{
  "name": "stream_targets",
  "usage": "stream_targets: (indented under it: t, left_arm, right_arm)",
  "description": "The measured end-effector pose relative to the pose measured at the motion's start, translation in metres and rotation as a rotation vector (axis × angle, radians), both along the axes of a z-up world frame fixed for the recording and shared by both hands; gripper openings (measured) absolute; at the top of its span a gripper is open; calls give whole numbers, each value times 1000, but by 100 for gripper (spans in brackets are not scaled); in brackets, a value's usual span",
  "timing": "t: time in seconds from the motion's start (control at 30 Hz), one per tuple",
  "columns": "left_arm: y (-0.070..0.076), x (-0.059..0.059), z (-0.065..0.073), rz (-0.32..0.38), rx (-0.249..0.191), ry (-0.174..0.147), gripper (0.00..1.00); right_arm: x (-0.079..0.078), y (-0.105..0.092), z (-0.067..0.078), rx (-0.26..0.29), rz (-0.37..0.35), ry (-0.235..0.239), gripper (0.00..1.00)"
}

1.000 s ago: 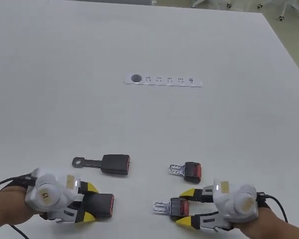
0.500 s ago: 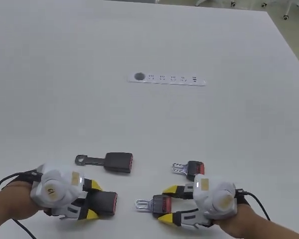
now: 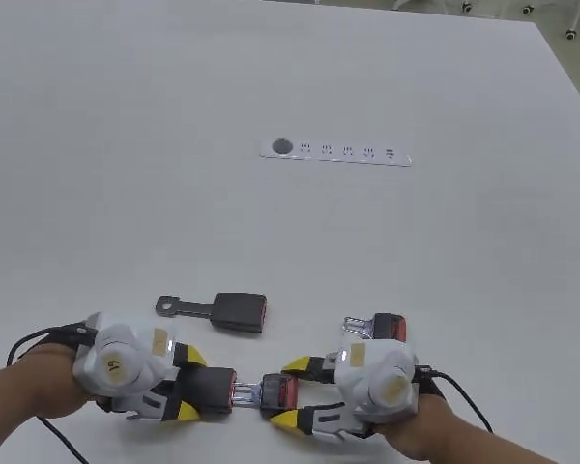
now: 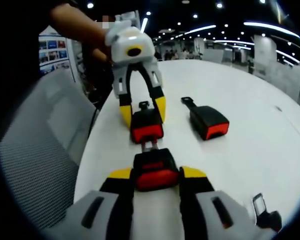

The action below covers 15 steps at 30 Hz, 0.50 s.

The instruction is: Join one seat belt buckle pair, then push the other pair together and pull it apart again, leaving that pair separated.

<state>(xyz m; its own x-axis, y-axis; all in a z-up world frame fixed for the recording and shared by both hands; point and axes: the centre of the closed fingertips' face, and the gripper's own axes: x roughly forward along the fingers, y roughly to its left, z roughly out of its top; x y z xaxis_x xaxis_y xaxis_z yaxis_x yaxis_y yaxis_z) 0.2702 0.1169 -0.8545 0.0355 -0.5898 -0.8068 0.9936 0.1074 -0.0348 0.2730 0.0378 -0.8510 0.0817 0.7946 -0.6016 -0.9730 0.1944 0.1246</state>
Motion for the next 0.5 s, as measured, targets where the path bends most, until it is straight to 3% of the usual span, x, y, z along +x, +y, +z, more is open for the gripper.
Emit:
stream_targets:
  t: [0.1,0.13,0.2,0.5]
  left_arm:
    - [-1,0,0,-4,0,-3,35]
    - [-2,-1,1,-13,4,-6,35]
    - [-1,0,0,-21,6,-7,35]
    - [-3,-1,-1,-51,23,-12,34]
  right_arm:
    - [-2,6,0,6,-6,0,35]
    - [0,6,-1,-5,1,-21,35]
    - [-1,4,0,4,-15,0,35]
    - [0,9,-2,-25,-10,-2,35]
